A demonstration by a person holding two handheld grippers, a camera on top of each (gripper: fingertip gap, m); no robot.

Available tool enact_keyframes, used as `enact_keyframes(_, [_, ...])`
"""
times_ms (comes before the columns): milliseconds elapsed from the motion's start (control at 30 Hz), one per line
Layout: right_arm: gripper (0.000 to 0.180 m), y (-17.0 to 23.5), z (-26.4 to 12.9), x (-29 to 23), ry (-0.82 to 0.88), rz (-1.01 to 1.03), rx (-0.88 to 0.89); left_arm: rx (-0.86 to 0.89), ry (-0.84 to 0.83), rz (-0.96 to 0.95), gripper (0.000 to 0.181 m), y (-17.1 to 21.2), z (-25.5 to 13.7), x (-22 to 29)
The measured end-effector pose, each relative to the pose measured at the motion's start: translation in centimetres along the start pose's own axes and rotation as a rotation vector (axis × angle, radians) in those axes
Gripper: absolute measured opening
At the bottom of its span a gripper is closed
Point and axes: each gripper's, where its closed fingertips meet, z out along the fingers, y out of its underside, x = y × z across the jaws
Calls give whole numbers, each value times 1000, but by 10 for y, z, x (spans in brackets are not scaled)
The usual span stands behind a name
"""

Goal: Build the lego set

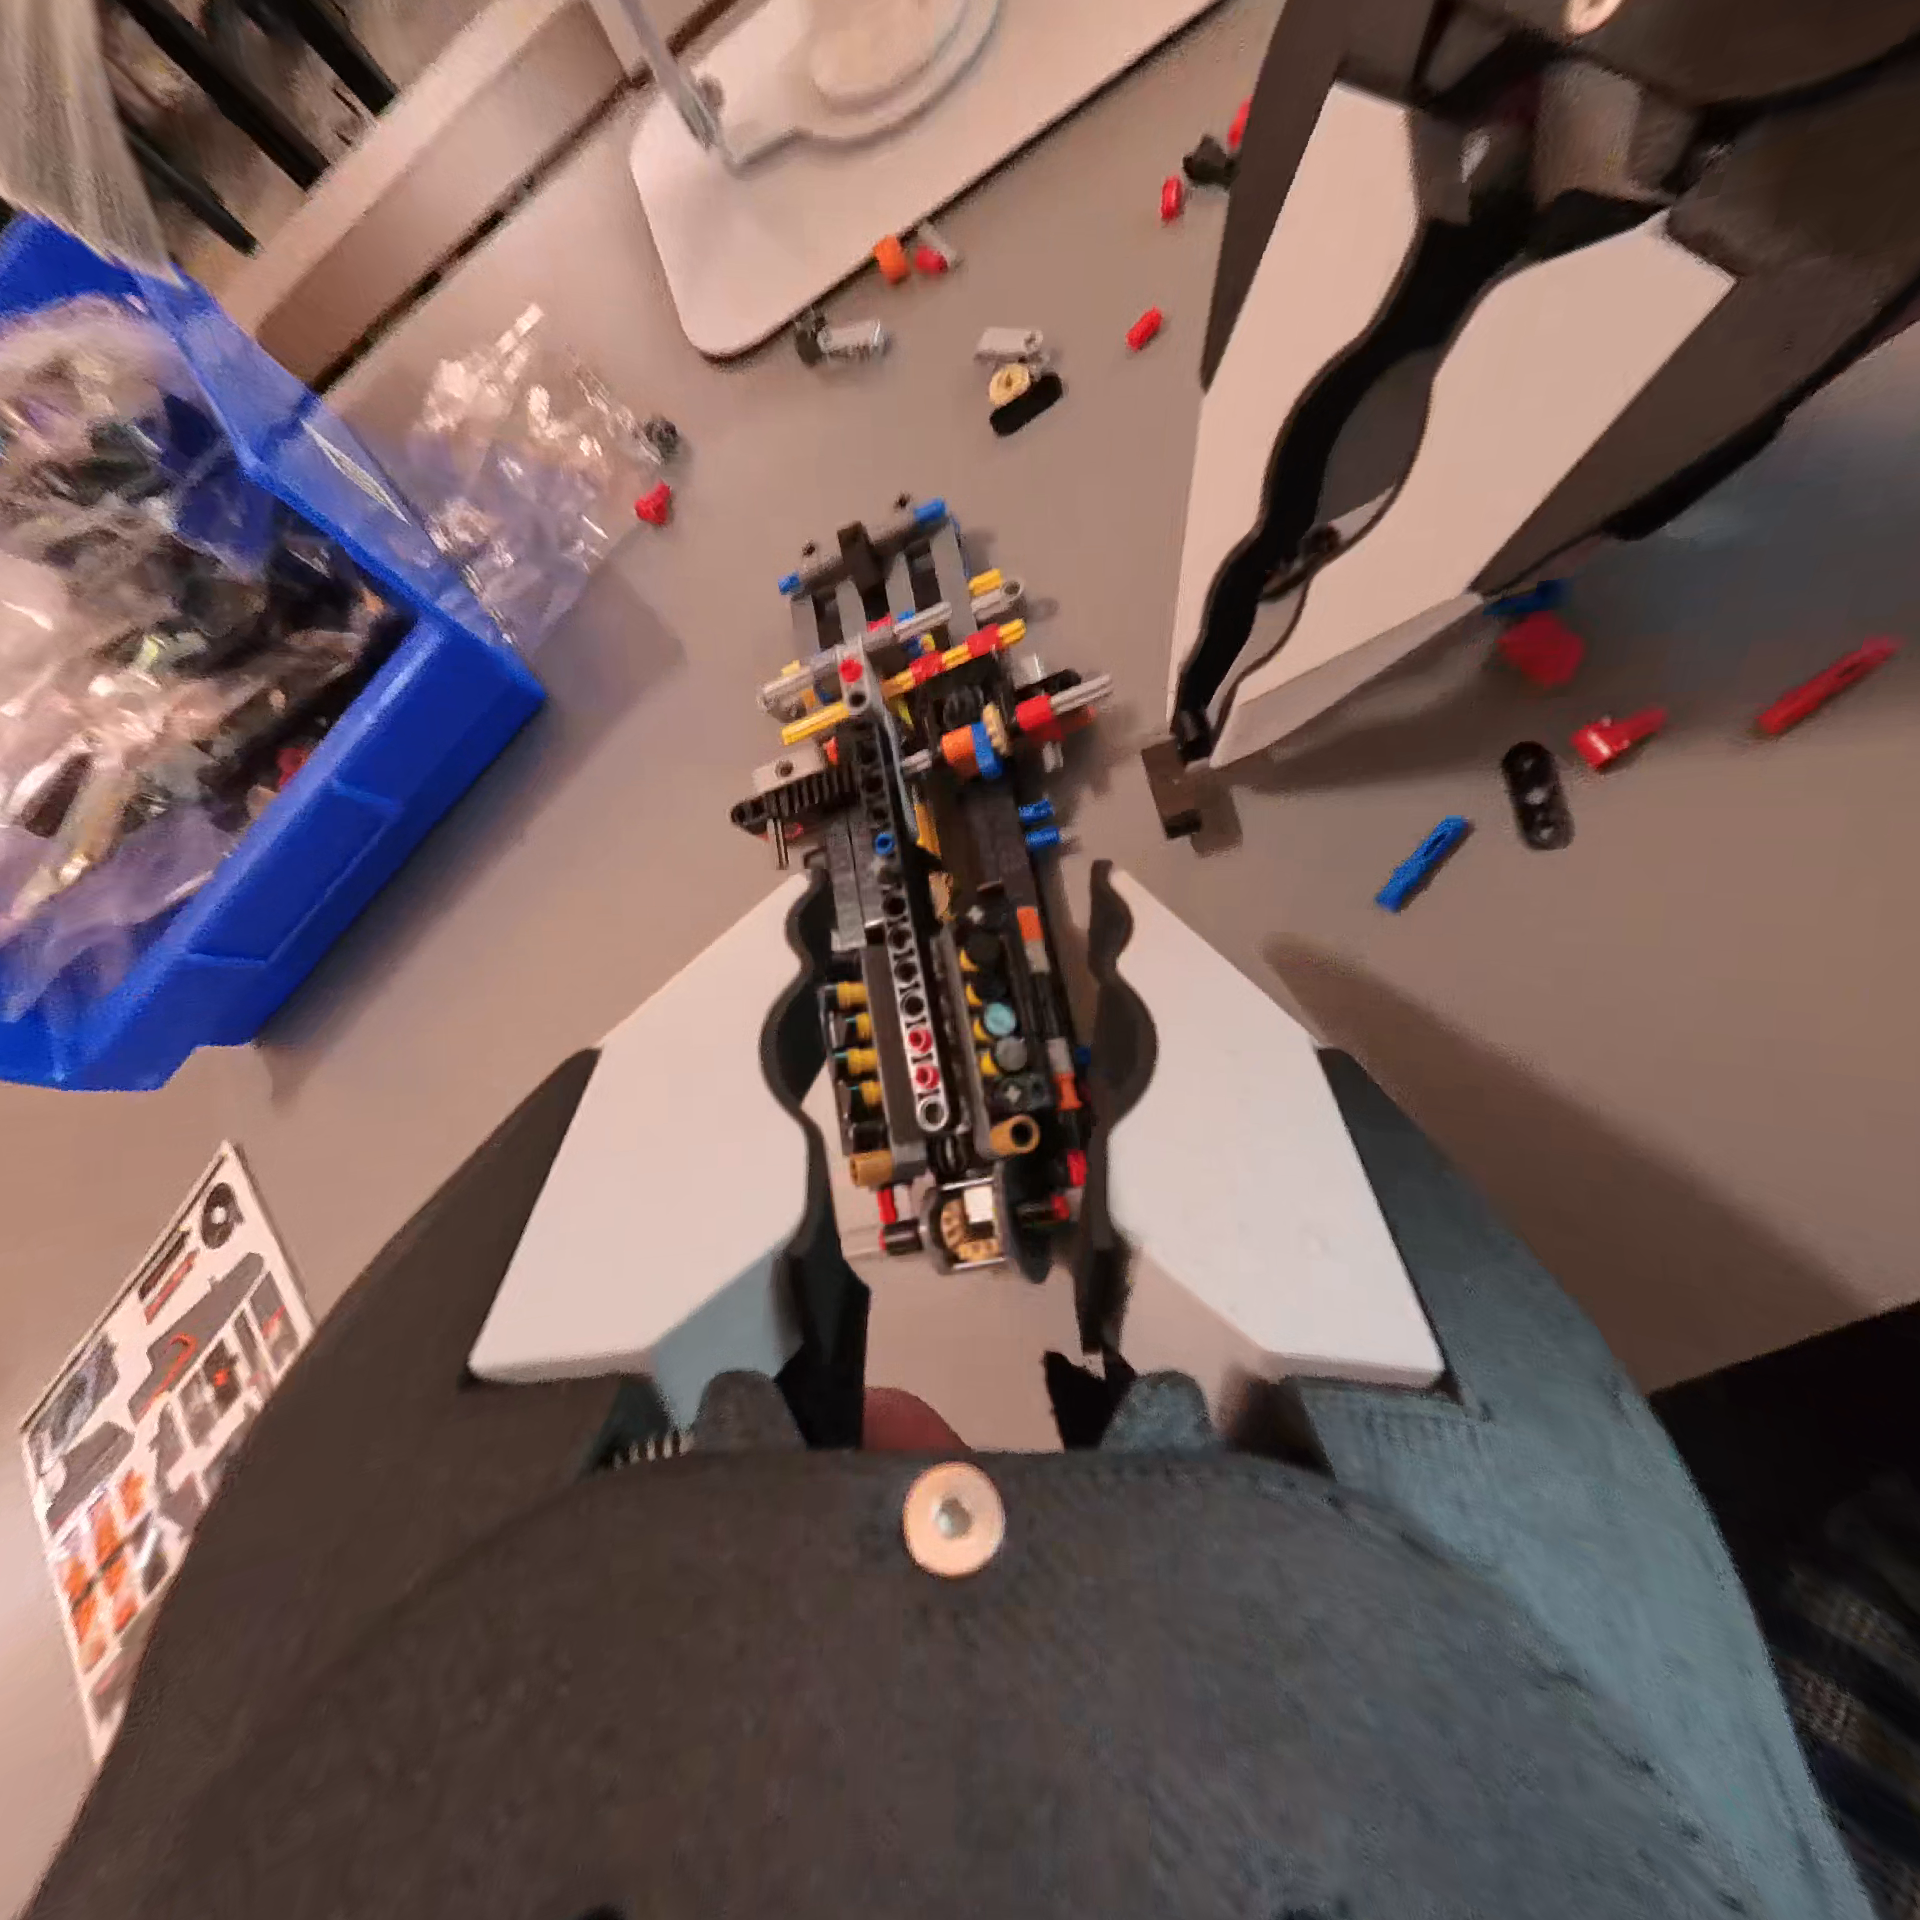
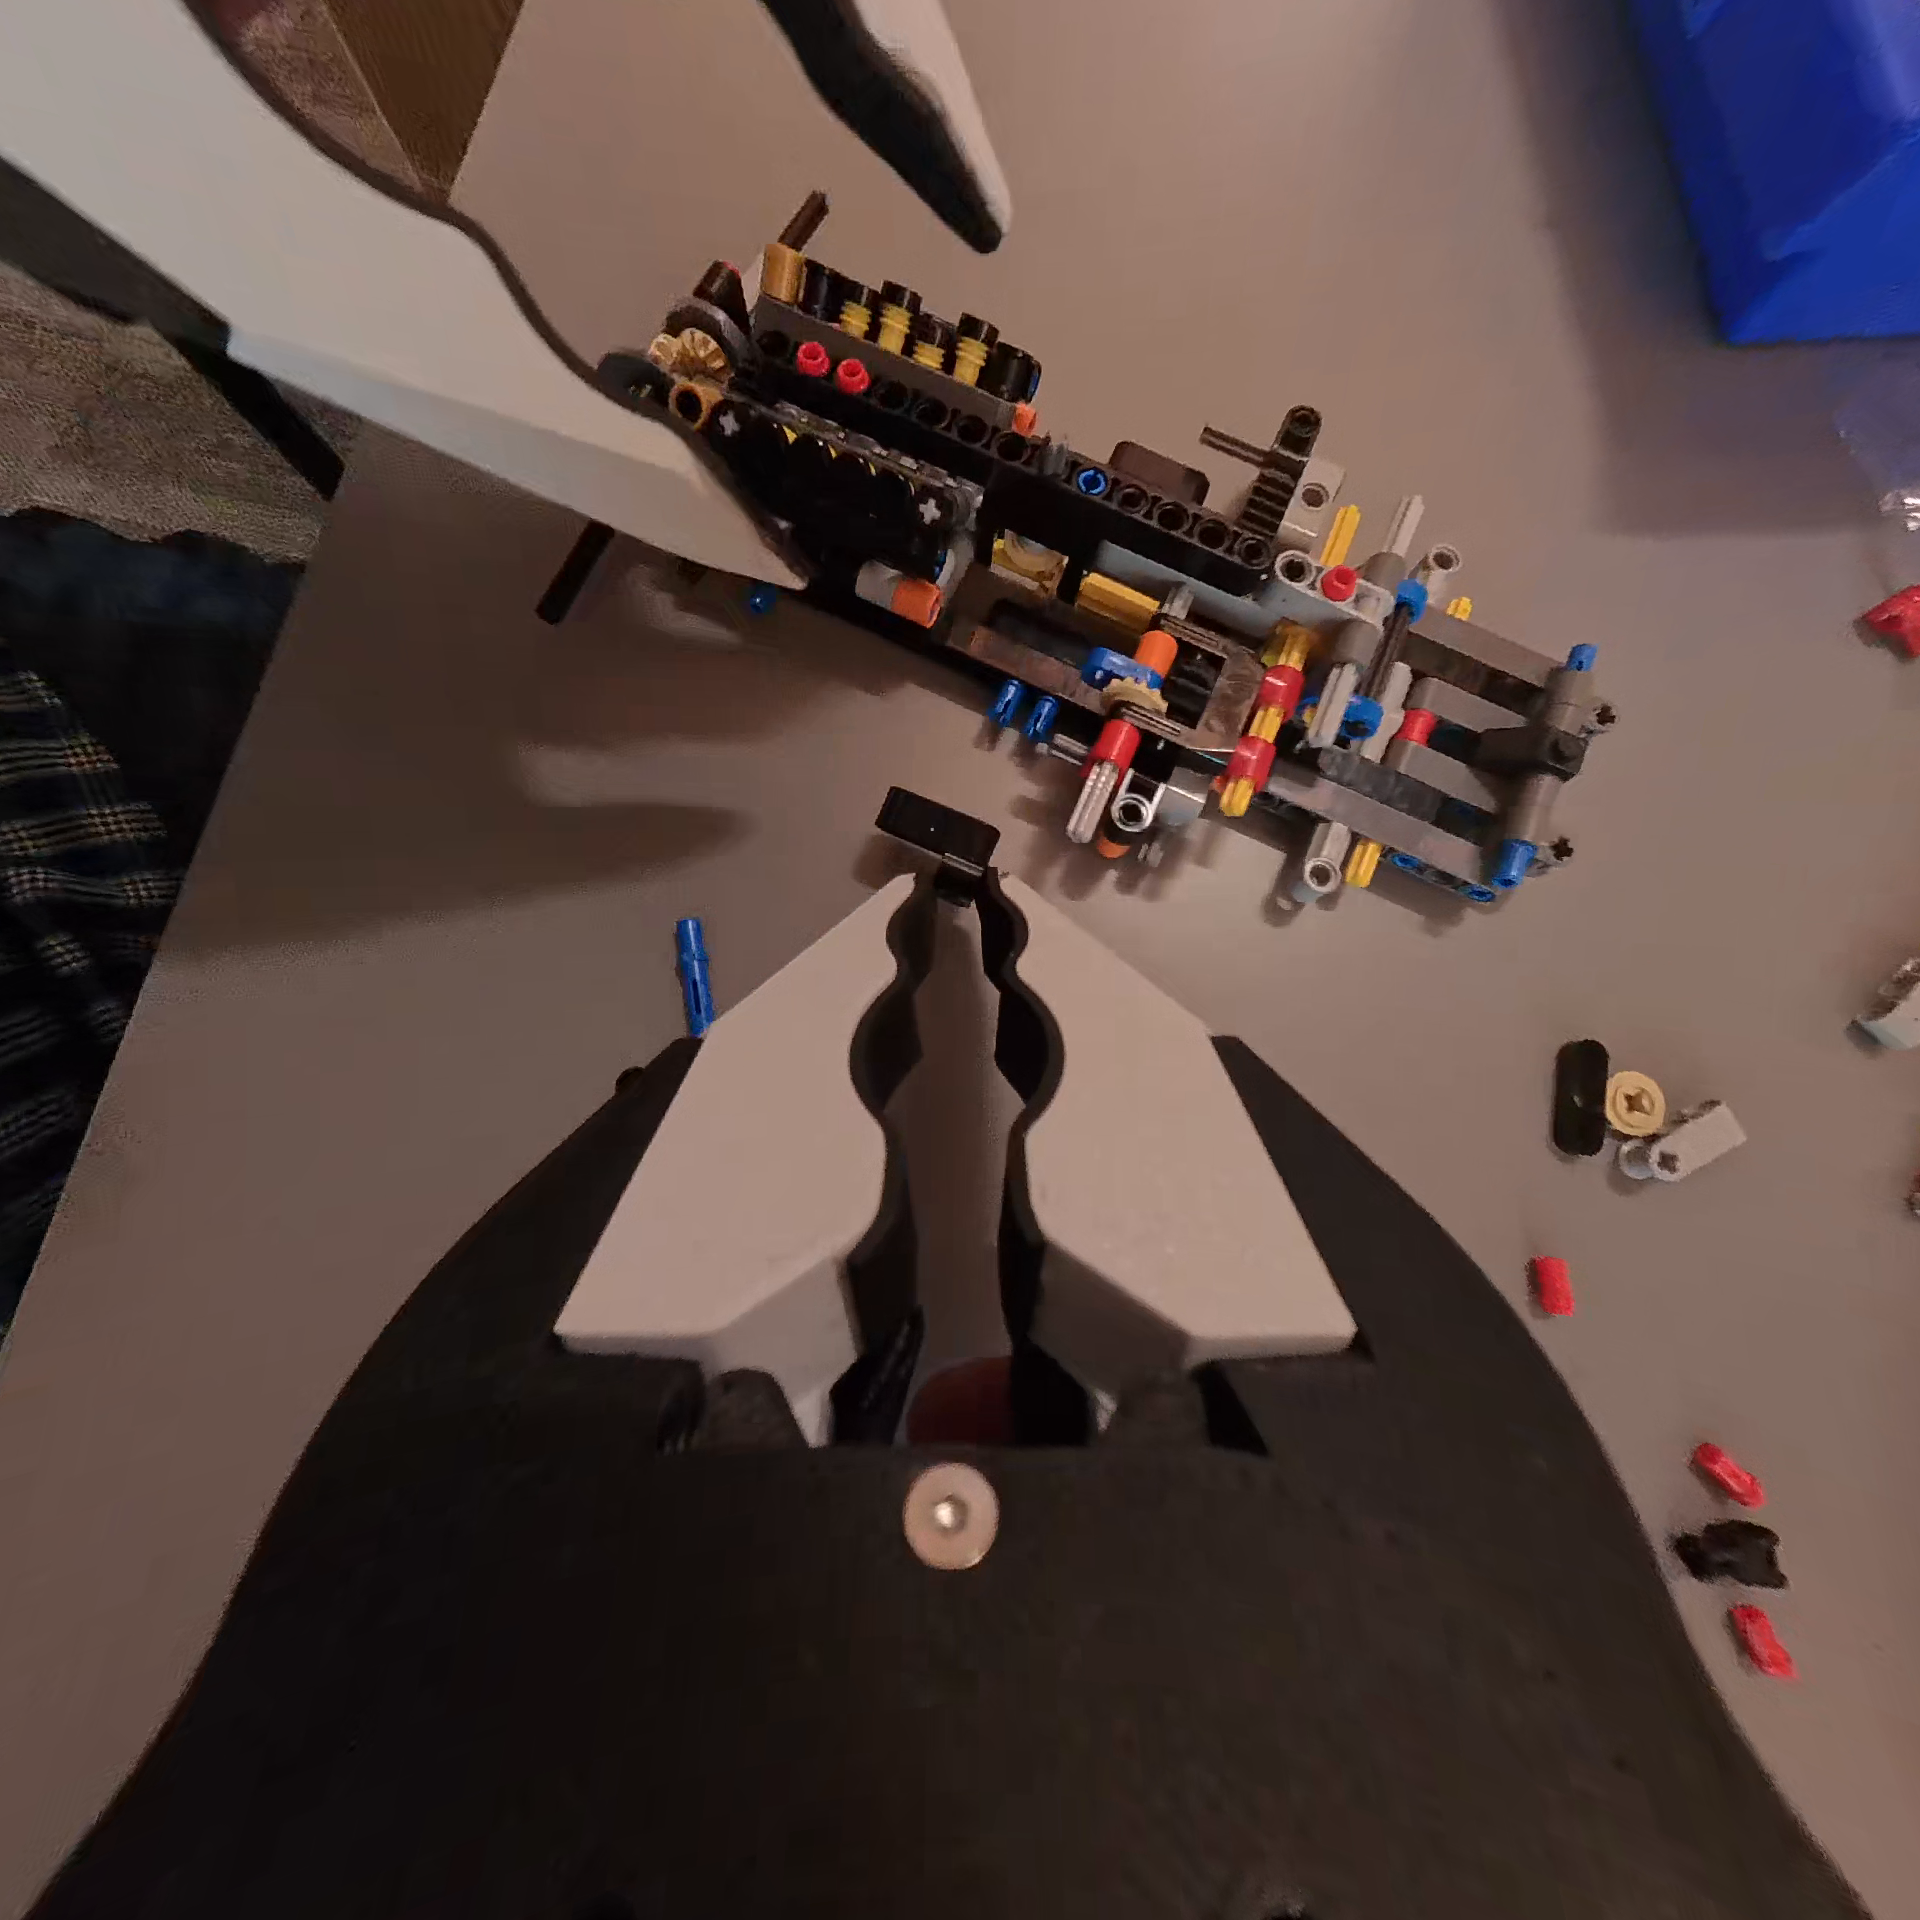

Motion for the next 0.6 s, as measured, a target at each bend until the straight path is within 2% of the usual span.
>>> enact_keyframes(167, [7,0,5,-3,-22,14,-23,-55,66,-17,54,14,11,-7])
enact_keyframes(367, [23,2,-4,0,-25,68,-6,-50,109,-71,53,24,13,-11])
enact_keyframes(600, [20,-3,-12,14,51,143,52,-39,133,-98,54,29,13,-13])
